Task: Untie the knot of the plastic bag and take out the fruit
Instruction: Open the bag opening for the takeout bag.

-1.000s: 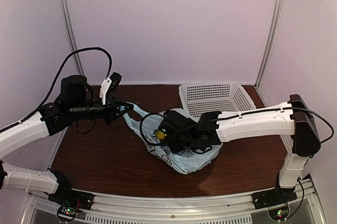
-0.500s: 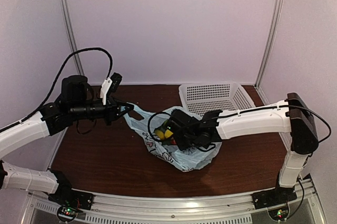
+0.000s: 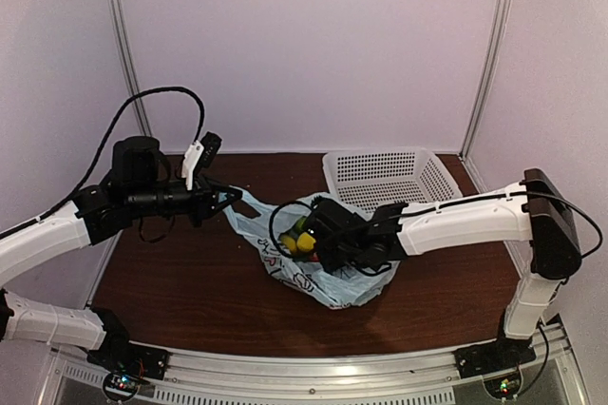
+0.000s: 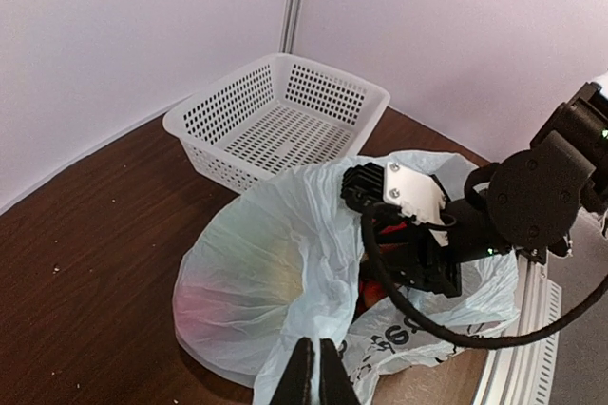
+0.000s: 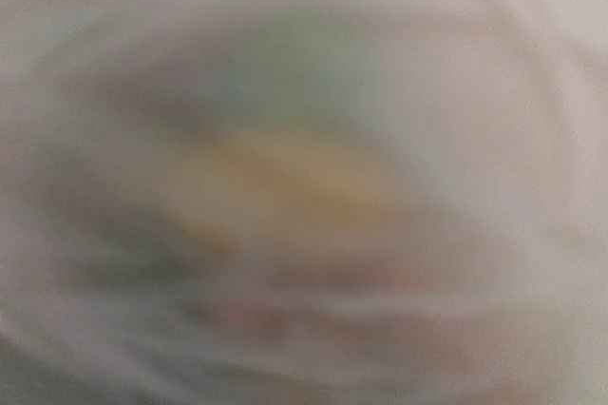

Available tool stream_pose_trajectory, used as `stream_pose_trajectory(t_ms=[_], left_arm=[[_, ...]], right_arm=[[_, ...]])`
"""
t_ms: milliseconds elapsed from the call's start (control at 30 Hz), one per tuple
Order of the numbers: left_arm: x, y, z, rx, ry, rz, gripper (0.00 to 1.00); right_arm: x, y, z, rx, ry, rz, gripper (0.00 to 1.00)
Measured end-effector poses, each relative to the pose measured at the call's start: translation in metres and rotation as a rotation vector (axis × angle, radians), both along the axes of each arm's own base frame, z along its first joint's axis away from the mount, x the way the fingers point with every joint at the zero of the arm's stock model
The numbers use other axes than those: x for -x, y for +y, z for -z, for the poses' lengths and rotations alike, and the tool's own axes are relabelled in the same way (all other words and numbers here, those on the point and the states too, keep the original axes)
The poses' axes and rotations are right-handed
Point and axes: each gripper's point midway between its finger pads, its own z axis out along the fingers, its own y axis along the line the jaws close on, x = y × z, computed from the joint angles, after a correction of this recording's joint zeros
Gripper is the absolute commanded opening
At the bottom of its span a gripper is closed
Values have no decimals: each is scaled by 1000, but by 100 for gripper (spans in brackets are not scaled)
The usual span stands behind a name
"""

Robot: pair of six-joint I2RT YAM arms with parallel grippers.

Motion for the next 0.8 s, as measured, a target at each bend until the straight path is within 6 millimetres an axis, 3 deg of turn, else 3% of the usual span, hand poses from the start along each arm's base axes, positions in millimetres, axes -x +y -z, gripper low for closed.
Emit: stream_pose_trajectory(t_ms=[233,467,800], left_arm=[[-2,-1,-2,3,-2,0,0],[-9,-12,-6,12,14,25,0],[-6,-18,4,3,48,59,0]], right_arm=[[11,3,-41,-139,-53,-68,29],[29,32,-101,-317,-147,-218,29],[43,62,-130,-396,-211,-342,29]])
